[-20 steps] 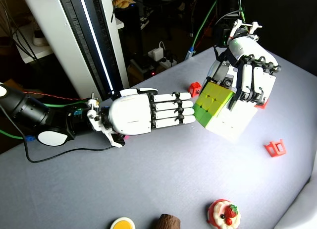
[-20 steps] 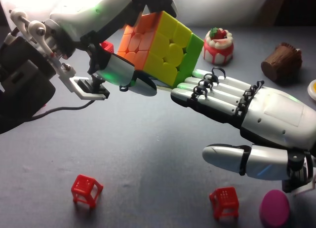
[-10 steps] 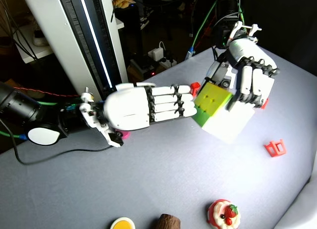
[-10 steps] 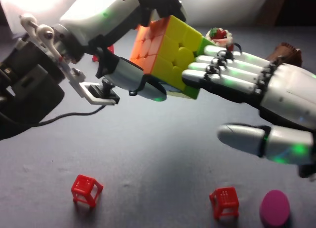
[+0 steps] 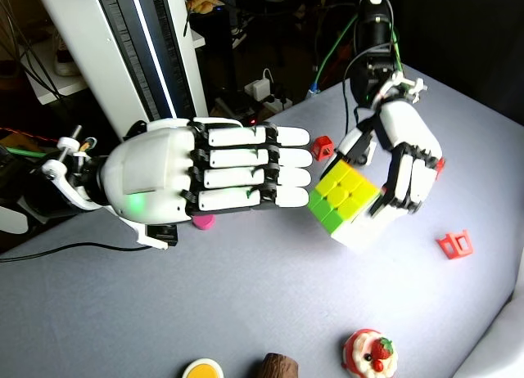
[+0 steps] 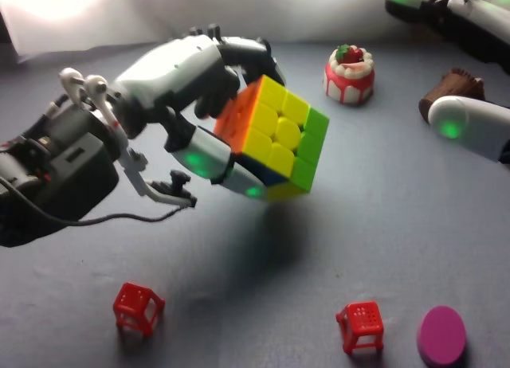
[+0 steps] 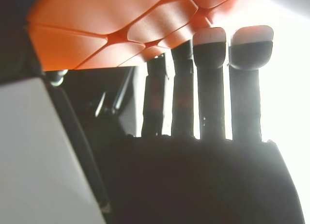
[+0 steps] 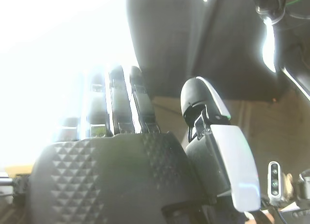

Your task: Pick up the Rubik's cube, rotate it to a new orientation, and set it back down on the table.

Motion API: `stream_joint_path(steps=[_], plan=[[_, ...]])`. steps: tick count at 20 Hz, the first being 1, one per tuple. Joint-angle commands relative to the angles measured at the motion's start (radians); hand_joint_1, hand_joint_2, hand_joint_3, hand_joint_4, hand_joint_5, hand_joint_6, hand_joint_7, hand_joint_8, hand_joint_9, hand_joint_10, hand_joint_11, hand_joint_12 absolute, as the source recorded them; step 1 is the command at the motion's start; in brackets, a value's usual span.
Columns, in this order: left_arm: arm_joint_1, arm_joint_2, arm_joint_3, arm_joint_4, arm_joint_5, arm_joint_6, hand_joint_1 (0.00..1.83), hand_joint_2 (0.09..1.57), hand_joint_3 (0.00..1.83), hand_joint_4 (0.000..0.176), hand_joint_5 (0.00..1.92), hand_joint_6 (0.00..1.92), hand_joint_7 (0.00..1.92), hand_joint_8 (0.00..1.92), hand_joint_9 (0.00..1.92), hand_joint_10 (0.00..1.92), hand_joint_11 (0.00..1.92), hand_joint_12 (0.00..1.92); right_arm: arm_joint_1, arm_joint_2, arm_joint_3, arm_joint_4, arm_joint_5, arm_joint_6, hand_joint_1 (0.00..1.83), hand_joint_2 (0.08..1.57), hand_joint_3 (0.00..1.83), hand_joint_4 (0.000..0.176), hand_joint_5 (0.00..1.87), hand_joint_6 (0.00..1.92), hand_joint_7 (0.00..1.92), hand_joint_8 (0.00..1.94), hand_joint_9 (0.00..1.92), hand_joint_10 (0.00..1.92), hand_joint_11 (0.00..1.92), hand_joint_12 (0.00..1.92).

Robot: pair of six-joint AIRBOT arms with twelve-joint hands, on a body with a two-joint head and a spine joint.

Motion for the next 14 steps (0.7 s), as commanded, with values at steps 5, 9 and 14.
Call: stream_joint_path(steps=[5, 9, 14], plan=[[0.017, -0.023, 0.054, -0.052, -0.091, -0.084, 1.06, 1.29, 0.14, 0.011, 0.56, 1.74, 0.55, 1.60, 0.41, 1.68, 0.38, 1.92, 0.008, 0.006, 0.012, 0.041, 0.127, 0.005, 0.00, 1.44, 0.00, 0.000, 0.00, 0.32, 0.14, 0.02, 0.00, 0.41, 0.00, 0.40], [0.033, -0.017, 0.055, -0.066, -0.087, -0.081, 1.03, 1.17, 0.00, 0.003, 0.24, 1.16, 0.34, 0.74, 0.36, 1.23, 0.31, 1.79, 0.008, 0.008, 0.015, 0.047, 0.127, 0.005, 0.00, 1.43, 0.00, 0.000, 0.00, 0.37, 0.16, 0.02, 0.00, 0.44, 0.00, 0.47], [0.060, 0.020, 0.023, -0.086, -0.107, -0.044, 0.81, 1.06, 0.00, 0.060, 0.14, 0.33, 0.25, 0.23, 0.01, 1.18, 0.00, 1.90, 0.008, 0.017, 0.017, 0.054, 0.127, 0.005, 0.00, 1.45, 0.00, 0.000, 0.00, 0.24, 0.11, 0.01, 0.00, 0.35, 0.00, 0.29]])
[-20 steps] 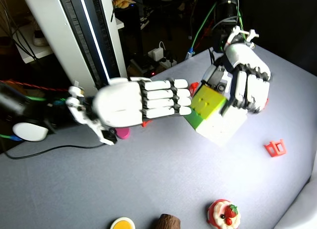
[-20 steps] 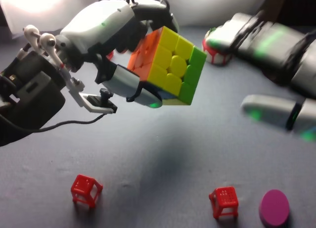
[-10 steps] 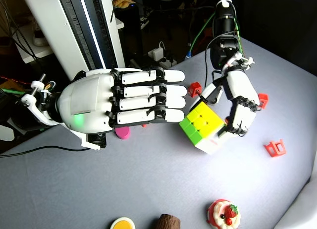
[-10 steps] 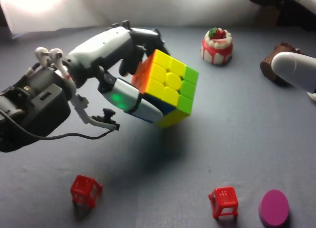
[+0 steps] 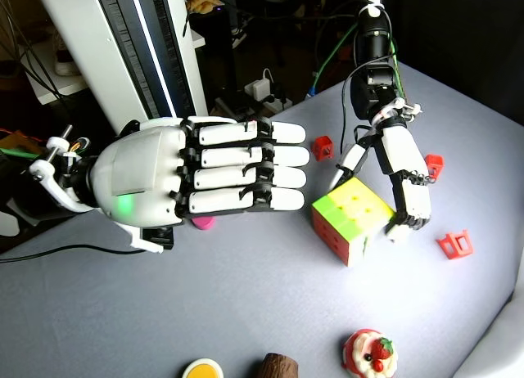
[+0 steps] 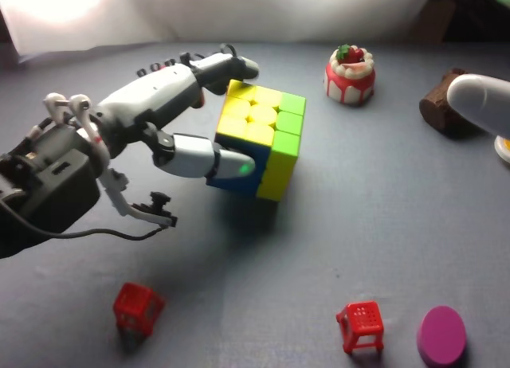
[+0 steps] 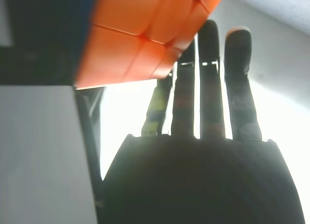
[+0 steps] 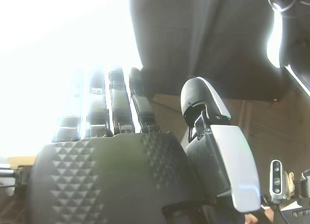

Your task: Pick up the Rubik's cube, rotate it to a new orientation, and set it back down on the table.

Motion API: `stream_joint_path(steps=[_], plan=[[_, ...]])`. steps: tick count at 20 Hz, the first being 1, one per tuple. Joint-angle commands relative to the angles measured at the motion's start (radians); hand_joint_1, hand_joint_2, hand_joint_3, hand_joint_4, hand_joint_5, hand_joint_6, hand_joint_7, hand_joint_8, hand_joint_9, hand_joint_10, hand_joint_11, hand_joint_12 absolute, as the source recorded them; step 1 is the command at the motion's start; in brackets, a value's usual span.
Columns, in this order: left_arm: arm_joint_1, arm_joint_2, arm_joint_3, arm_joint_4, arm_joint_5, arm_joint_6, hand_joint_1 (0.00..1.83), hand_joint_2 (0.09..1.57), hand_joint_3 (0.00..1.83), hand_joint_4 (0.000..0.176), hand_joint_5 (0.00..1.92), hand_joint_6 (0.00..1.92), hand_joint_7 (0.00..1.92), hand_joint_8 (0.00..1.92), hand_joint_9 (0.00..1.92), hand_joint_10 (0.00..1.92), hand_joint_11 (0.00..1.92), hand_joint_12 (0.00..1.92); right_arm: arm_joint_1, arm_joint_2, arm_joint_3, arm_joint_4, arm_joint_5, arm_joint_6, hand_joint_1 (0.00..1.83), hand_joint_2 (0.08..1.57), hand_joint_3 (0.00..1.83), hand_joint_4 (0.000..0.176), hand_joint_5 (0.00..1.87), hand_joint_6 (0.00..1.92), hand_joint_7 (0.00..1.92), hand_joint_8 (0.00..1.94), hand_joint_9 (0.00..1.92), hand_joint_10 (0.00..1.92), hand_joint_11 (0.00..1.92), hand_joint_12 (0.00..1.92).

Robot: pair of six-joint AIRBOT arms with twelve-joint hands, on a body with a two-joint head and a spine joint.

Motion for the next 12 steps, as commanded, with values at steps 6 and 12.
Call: stream_joint_path(steps=[6, 12], plan=[[0.030, 0.072, -0.066, -0.042, -0.223, 0.057, 0.52, 0.77, 0.00, 0.167, 0.00, 0.00, 0.00, 0.00, 0.00, 0.00, 0.00, 0.00, 0.008, 0.004, 0.001, 0.026, 0.125, 0.006, 0.00, 1.42, 0.00, 0.000, 0.00, 0.27, 0.07, 0.00, 0.00, 0.23, 0.00, 0.05], [0.031, 0.176, -0.181, -0.025, -0.389, 0.174, 0.01, 0.92, 0.01, 0.136, 0.00, 0.00, 0.00, 0.00, 0.00, 0.00, 0.00, 0.00, 0.008, 0.009, 0.001, 0.047, 0.119, 0.006, 0.00, 1.37, 0.00, 0.000, 0.00, 0.00, 0.00, 0.00, 0.00, 0.00, 0.00, 0.00]])
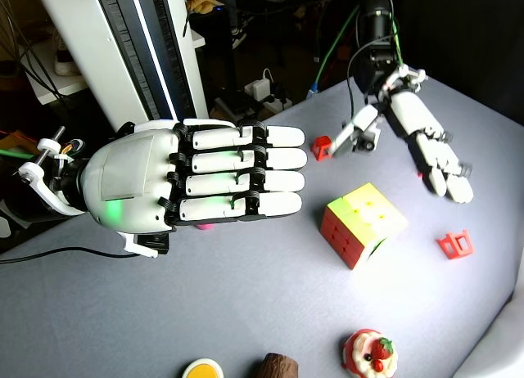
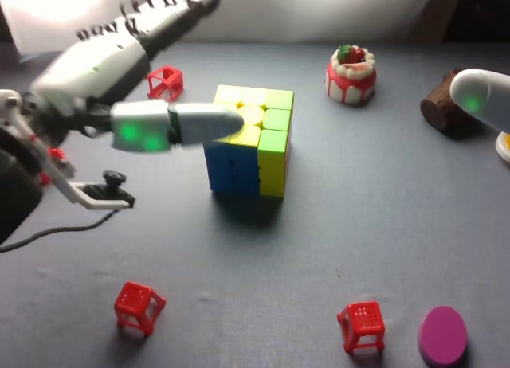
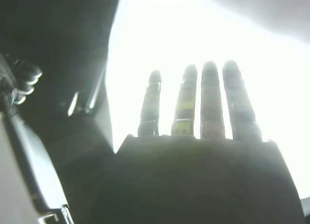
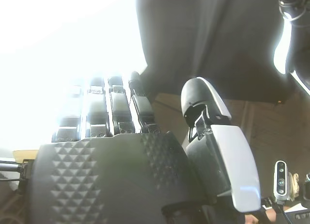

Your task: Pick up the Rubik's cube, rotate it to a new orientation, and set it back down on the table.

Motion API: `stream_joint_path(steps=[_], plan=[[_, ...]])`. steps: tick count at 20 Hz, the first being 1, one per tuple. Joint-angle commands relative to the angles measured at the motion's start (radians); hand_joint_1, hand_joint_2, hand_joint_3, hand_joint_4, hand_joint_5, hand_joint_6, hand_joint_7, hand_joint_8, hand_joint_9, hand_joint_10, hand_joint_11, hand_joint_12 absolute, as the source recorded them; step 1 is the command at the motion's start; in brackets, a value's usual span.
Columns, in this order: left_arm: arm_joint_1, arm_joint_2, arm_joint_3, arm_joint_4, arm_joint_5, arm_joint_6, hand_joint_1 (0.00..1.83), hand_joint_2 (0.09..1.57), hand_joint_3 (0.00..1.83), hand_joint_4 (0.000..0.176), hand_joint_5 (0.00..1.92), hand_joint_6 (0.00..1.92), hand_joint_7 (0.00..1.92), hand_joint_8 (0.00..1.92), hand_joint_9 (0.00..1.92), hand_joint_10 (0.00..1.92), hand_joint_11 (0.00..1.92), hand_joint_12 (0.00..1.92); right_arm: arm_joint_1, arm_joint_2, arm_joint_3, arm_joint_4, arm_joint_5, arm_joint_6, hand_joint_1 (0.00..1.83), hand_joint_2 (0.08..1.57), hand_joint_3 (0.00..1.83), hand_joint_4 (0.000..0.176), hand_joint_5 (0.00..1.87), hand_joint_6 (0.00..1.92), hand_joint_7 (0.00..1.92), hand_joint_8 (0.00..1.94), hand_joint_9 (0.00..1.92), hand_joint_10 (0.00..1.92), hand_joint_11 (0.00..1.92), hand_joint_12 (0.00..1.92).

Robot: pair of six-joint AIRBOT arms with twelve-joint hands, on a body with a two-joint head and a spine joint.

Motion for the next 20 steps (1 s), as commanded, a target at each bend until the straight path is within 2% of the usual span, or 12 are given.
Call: stream_joint_path(steps=[1, 3, 4, 6, 7, 12, 13, 14, 15, 16, 19, 20], plan=[[-0.004, 0.016, -0.011, 0.005, -0.184, 0.007, 0.00, 0.92, 0.00, 0.168, 0.00, 0.00, 0.00, 0.00, 0.00, 0.00, 0.00, 0.00, 0.008, 0.008, 0.000, 0.035, 0.120, 0.006, 0.00, 1.36, 0.00, 0.000, 0.00, 0.00, 0.00, 0.00, 0.00, 0.00, 0.00, 0.00], [0.002, 0.050, -0.047, 0.018, -0.252, 0.029, 0.02, 0.96, 0.02, 0.175, 0.00, 0.00, 0.00, 0.00, 0.00, 0.00, 0.00, 0.00, 0.008, 0.017, -0.007, 0.045, 0.120, 0.006, 0.00, 1.35, 0.00, 0.000, 0.00, 0.00, 0.00, 0.00, 0.00, 0.00, 0.00, 0.00], [0.007, 0.066, -0.061, 0.028, -0.287, 0.027, 0.00, 0.97, 0.02, 0.159, 0.00, 0.00, 0.00, 0.00, 0.00, 0.00, 0.00, 0.00, 0.008, 0.026, -0.013, 0.048, 0.122, 0.006, 0.00, 1.33, 0.00, 0.000, 0.00, 0.00, 0.00, 0.00, 0.00, 0.00, 0.00, 0.00], [0.011, 0.092, -0.083, 0.039, -0.340, 0.039, 0.10, 0.92, 0.00, 0.175, 0.00, 0.00, 0.00, 0.00, 0.00, 0.00, 0.00, 0.00, 0.008, 0.041, -0.025, 0.053, 0.128, 0.006, 0.01, 1.33, 0.00, 0.000, 0.00, 0.00, 0.00, 0.00, 0.00, 0.00, 0.00, 0.00], [0.015, 0.105, -0.096, 0.043, -0.365, 0.046, 0.20, 0.96, 0.01, 0.176, 0.00, 0.00, 0.00, 0.00, 0.00, 0.00, 0.00, 0.00, 0.008, 0.049, -0.030, 0.056, 0.133, 0.006, 0.01, 1.33, 0.00, 0.000, 0.00, 0.00, 0.00, 0.00, 0.00, 0.00, 0.00, 0.00], [0.079, 0.172, -0.148, 0.015, -0.499, 0.087, 0.34, 1.00, 0.02, 0.176, 0.00, 0.00, 0.00, 0.00, 0.00, 0.00, 0.00, 0.00, 0.008, 0.081, -0.057, 0.077, 0.171, 0.006, 0.02, 1.30, 0.00, 0.000, 0.00, 0.00, 0.00, 0.00, 0.00, 0.00, 0.00, 0.00], [0.096, 0.187, -0.161, 0.005, -0.534, 0.099, 0.38, 1.00, 0.02, 0.176, 0.00, 0.00, 0.00, 0.00, 0.00, 0.00, 0.00, 0.00, 0.008, 0.089, -0.064, 0.082, 0.183, 0.006, 0.17, 1.27, 0.00, 0.000, 0.00, 0.00, 0.00, 0.00, 0.00, 0.00, 0.00, 0.00], [0.104, 0.196, -0.169, 0.001, -0.550, 0.108, 0.38, 1.00, 0.02, 0.176, 0.00, 0.00, 0.00, 0.00, 0.00, 0.00, 0.00, 0.00, 0.008, 0.095, -0.070, 0.085, 0.192, 0.006, 0.17, 1.27, 0.00, 0.000, 0.00, 0.00, 0.00, 0.00, 0.00, 0.00, 0.00, 0.00], [0.115, 0.206, -0.178, -0.008, -0.574, 0.120, 0.22, 1.00, 0.02, 0.176, 0.00, 0.00, 0.00, 0.00, 0.00, 0.00, 0.00, 0.00, 0.008, 0.101, -0.076, 0.088, 0.201, 0.006, 0.23, 1.24, 0.00, 0.000, 0.00, 0.00, 0.00, 0.00, 0.00, 0.00, 0.00, 0.00], [0.126, 0.213, -0.184, -0.012, -0.591, 0.127, 0.13, 1.17, 0.04, 0.176, 0.00, 0.00, 0.00, 0.00, 0.00, 0.00, 0.00, 0.00, 0.008, 0.105, -0.080, 0.090, 0.208, 0.006, 0.21, 1.25, 0.00, 0.000, 0.00, 0.00, 0.00, 0.00, 0.00, 0.00, 0.00, 0.00], [0.146, 0.224, -0.194, -0.021, -0.654, 0.128, 0.18, 1.17, 0.02, 0.176, 0.00, 0.00, 0.00, 0.00, 0.00, 0.00, 0.00, 0.00, 0.008, 0.120, -0.089, 0.092, 0.230, 0.006, 0.20, 1.27, 0.00, 0.000, 0.00, 0.00, 0.00, 0.00, 0.01, 0.00, 0.00, 0.00], [0.151, 0.230, -0.199, -0.021, -0.678, 0.134, 0.22, 1.27, 0.02, 0.171, 0.00, 0.00, 0.00, 0.00, 0.00, 0.00, 0.00, 0.00, 0.008, 0.129, -0.093, 0.092, 0.248, 0.006, 0.16, 1.30, 0.00, 0.000, 0.00, 0.00, 0.00, 0.00, 0.00, 0.00, 0.00, 0.00]])
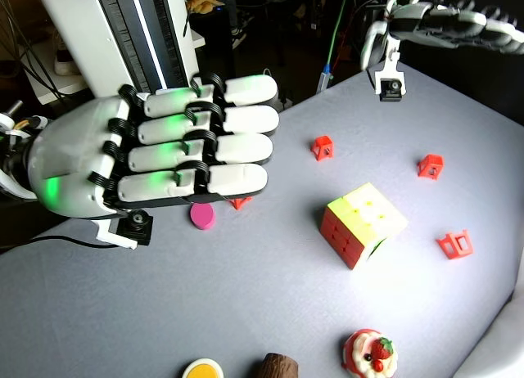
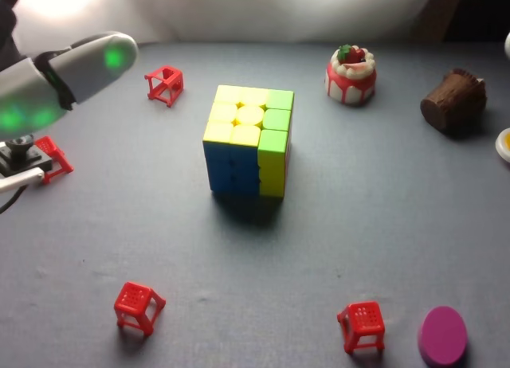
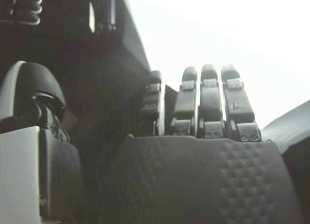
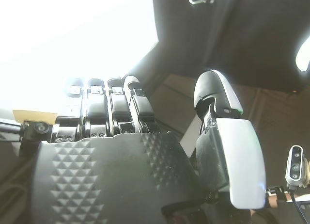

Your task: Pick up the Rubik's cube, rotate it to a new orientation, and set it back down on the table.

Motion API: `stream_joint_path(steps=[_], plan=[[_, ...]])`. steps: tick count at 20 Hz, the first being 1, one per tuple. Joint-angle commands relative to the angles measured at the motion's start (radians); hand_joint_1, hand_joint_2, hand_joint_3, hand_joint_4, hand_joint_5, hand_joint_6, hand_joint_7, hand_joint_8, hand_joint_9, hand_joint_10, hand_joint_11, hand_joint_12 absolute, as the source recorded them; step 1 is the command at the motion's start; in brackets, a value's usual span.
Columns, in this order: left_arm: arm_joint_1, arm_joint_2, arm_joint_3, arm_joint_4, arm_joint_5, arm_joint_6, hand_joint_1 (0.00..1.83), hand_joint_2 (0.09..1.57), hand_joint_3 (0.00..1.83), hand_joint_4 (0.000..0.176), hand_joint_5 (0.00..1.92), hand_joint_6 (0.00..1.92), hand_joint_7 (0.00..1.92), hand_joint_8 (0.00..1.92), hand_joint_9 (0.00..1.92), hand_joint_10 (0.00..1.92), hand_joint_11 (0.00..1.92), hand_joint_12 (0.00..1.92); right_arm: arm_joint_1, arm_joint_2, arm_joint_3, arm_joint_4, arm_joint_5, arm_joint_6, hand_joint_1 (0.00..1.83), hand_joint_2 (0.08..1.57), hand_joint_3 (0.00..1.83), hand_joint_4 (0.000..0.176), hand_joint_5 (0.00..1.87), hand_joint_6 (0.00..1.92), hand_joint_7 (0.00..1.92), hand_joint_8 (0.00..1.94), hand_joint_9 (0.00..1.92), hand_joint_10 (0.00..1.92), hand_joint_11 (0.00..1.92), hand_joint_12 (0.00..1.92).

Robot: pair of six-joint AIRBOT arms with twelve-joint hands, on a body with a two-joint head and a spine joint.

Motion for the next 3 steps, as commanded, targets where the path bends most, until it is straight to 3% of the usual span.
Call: stream_joint_path(steps=[1, 2, 3], plan=[[-0.003, 0.011, -0.002, -0.005, -0.167, 0.008, 0.19, 1.31, 0.01, 0.175, 0.21, 0.05, 0.00, 0.00, 0.00, 0.00, 0.00, 0.00, 0.008, 0.012, -0.009, 0.023, 0.154, 0.006, 0.14, 1.32, 0.00, 0.000, 0.00, 0.00, 0.00, 0.00, 0.00, 0.00, 0.00, 0.00], [0.003, 0.017, -0.007, -0.005, -0.191, 0.014, 0.20, 1.31, 0.00, 0.176, 0.29, 0.07, 0.01, 0.00, 0.00, 0.00, 0.00, 0.00, 0.008, 0.023, -0.018, 0.023, 0.168, 0.006, 0.09, 1.35, 0.01, 0.000, 0.00, 0.00, 0.00, 0.00, 0.00, 0.00, 0.00, 0.00], [0.009, 0.023, -0.012, -0.004, -0.212, 0.021, 0.24, 1.28, 0.00, 0.176, 0.18, 0.02, 0.00, 0.00, 0.00, 0.00, 0.00, 0.00, 0.008, 0.034, -0.025, 0.022, 0.182, 0.006, 0.02, 1.36, 0.02, 0.000, 0.00, 0.00, 0.00, 0.00, 0.00, 0.00, 0.00, 0.00]])
